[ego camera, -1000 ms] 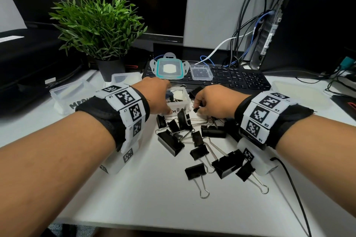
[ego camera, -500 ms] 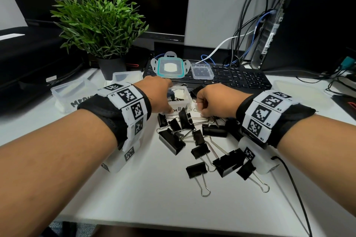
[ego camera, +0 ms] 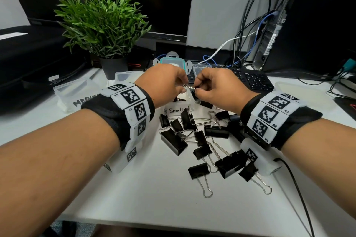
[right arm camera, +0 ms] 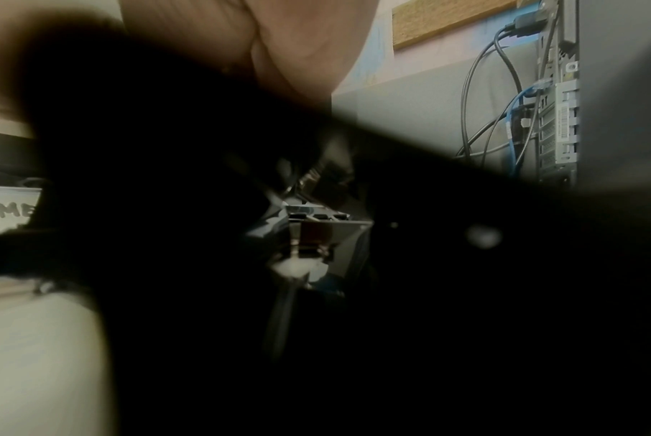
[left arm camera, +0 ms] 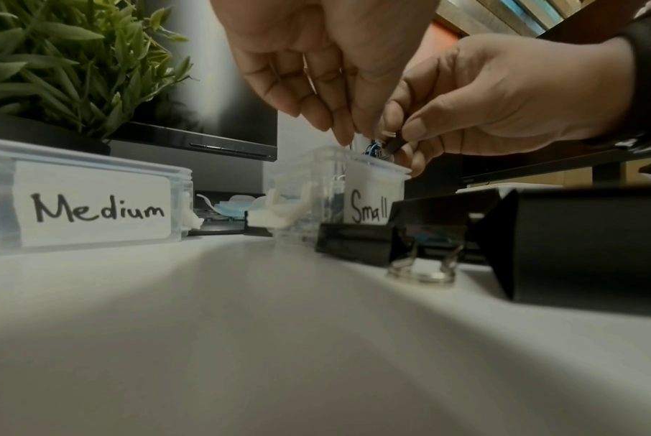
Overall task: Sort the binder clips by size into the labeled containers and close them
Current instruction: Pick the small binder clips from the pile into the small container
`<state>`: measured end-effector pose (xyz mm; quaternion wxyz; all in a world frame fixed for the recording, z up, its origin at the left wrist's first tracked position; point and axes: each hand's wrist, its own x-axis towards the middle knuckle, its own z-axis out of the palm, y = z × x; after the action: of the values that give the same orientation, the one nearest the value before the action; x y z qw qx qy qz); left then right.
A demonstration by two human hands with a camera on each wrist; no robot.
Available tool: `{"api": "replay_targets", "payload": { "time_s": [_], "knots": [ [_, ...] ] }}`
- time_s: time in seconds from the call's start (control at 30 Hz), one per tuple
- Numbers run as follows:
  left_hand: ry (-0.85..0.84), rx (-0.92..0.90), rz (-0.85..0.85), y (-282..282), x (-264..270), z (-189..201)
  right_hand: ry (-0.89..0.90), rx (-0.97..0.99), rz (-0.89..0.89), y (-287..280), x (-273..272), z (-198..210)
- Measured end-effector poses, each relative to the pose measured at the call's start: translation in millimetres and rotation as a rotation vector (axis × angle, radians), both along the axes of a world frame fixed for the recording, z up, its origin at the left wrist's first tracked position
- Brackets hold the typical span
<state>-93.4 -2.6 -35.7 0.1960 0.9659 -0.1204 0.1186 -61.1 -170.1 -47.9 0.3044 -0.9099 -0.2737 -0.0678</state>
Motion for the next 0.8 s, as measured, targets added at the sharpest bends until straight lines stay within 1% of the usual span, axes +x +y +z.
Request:
{"api": "replay_targets", "payload": {
  "time_s": [0.33,0.4,0.47,0.57,0.67,0.8],
  "knots": [
    [-0.010,0.030,-0.001,-1,-1,0,0.063,0.052,0.050,-1,-3,2],
    [-0.014,0.046,0.022,-1,0,0,0.044,0.052,0.032,0,-3,2],
    [-0.023,0.032,0.074,1,2,-1,-0.019,0.044,-0.014,-1,0,1],
    [0.008,0.048,0.154,3,3,1,-0.081,-0.017,-0.118,-3,5,1],
    [0.071,0.095,0.210,5,4,2,-0.055,-0.111,-0.173,-5,8,0],
    [0.123,0.172,0.207,6,3,1,-0.018,-0.185,-0.199,-6,9,-1]
  ]
}}
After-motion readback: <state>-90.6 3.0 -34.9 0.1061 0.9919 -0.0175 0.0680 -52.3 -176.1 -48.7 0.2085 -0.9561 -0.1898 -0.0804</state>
